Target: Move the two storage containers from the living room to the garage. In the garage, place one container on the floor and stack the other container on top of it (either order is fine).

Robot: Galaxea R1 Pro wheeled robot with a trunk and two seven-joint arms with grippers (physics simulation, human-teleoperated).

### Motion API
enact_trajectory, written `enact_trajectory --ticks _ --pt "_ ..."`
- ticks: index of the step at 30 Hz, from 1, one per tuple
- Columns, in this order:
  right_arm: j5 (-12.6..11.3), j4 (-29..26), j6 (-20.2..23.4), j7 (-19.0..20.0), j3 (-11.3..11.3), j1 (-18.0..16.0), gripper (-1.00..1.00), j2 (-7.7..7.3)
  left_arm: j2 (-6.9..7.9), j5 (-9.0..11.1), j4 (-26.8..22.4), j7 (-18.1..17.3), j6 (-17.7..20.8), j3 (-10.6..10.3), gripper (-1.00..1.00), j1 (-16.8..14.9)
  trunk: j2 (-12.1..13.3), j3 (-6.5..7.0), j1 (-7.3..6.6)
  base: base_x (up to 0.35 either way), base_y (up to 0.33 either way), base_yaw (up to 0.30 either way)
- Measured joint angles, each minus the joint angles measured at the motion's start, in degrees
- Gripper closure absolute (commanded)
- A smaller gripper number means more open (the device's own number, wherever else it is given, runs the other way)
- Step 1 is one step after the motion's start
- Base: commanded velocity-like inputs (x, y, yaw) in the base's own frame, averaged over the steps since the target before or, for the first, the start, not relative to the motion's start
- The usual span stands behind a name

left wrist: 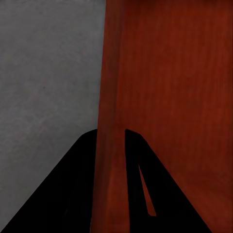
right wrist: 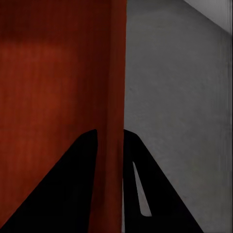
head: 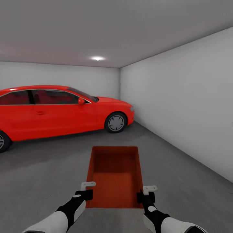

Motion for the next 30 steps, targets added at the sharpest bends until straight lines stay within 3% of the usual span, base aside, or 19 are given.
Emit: enact_trajectory --ticks 11,30 --pt "-0.01 -0.01 0.00 0.01 -0.01 0.02 1.00 0.00 0.00 0.00 0.01 0.01 0.00 -0.01 1.00 0.01 0.00 0.00 0.00 0.321 0.031 -0.281" --pt "0.00 -0.01 0.03 0.01 0.01 0.00 1.00 -0.01 -0.01 -0.03 -0.01 0.01 0.02 0.04 1.00 0.00 0.00 0.00 0.00 0.321 0.142 -0.281"
